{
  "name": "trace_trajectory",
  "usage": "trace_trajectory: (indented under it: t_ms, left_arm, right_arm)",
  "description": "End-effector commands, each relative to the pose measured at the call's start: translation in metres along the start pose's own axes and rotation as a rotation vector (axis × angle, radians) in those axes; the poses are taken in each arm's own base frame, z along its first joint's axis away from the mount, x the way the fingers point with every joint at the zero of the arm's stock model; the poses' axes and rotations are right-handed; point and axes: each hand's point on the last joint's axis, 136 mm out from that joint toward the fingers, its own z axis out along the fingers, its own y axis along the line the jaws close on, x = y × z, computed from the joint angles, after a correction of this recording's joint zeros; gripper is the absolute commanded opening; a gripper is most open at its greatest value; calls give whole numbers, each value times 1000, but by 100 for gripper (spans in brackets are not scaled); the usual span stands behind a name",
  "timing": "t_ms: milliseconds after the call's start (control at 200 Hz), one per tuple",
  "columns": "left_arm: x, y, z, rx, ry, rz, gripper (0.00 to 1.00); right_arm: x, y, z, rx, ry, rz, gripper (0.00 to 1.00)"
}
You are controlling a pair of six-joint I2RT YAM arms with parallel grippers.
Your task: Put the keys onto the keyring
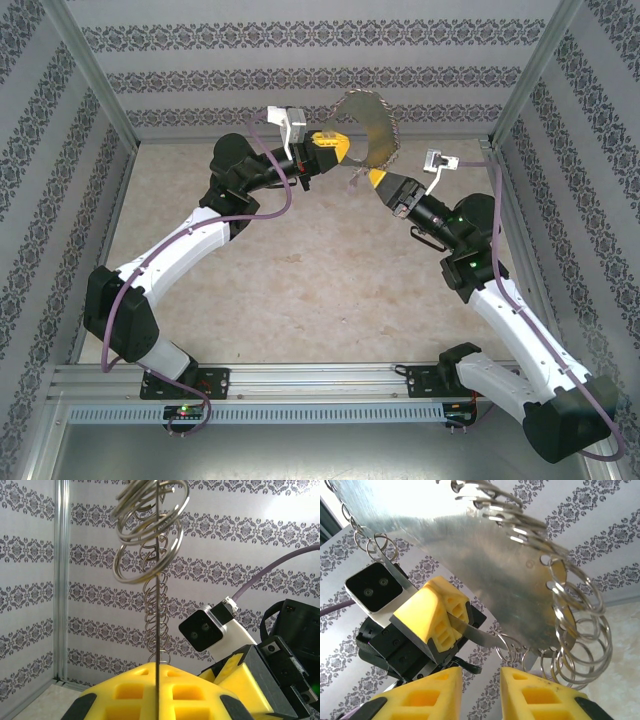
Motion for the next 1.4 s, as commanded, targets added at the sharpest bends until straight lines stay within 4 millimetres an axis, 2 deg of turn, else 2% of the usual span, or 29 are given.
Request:
trace_trajectory:
  t_ms: [0, 659, 829, 1069, 1254, 1329, 1394]
  left_arm:
    - [-21, 0, 1, -4, -49, 61, 0]
    - [-18, 0, 1, 5, -54, 44, 0]
    - [-16, 1, 1, 7, -52, 37, 0]
    - [-14, 2, 1, 3, -49, 33, 0]
    - [-15, 5, 1, -16, -53, 46, 0]
    - [-13, 7, 0, -29, -48, 50, 0]
    - [-10, 10, 0, -43, -38, 51, 0]
  right_arm:
    - [2, 12, 1, -58, 12, -19, 27]
    - [-6, 13, 19, -83, 9, -35, 26]
    - [-8, 13, 23, -87, 6, -34, 24]
    - [-8, 11, 25, -92, 8, -30, 15]
    - [-2, 0, 22, -56, 18, -14, 15]
    - [2, -8, 18, -35, 22, -7, 18]
    - [5, -14, 11, -19, 23, 0, 31]
